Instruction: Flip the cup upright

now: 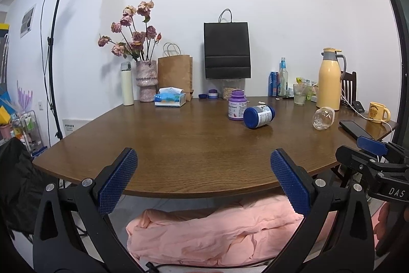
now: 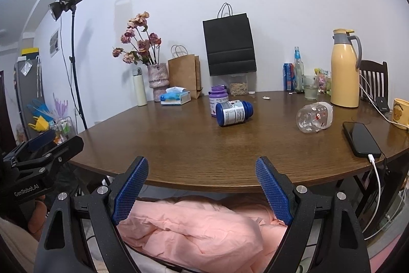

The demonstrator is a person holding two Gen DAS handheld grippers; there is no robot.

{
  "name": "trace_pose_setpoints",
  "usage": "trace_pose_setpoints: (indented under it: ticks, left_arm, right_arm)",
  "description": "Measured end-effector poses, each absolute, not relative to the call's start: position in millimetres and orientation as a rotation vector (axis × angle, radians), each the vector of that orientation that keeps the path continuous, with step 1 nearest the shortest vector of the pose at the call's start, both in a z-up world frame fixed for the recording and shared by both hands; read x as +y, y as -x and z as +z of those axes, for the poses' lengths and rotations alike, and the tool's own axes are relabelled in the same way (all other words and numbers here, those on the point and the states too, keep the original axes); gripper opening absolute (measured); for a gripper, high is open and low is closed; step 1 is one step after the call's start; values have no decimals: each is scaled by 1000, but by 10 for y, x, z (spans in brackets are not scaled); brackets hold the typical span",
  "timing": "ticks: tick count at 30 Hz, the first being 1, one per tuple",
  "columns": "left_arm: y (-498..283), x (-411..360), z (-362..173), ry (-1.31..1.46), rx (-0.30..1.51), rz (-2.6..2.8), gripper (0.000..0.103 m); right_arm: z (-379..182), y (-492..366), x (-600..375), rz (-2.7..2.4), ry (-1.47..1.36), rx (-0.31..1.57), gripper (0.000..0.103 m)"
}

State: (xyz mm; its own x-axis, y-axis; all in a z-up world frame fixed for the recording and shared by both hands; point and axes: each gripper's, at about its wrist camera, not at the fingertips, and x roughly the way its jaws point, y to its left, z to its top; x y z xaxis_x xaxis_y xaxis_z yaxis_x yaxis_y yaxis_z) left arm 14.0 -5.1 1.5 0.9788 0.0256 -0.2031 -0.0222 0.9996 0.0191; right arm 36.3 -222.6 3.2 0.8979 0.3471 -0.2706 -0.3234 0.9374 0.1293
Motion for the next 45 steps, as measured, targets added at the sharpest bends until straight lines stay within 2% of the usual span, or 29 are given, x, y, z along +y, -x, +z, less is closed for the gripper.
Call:
trace_pose_setpoints:
  ticks: [45]
  left_arm:
    - [-157,-91,57,-26,201,12,103]
  right_arm:
    - [3,-411,-2196,346,-76,321,90]
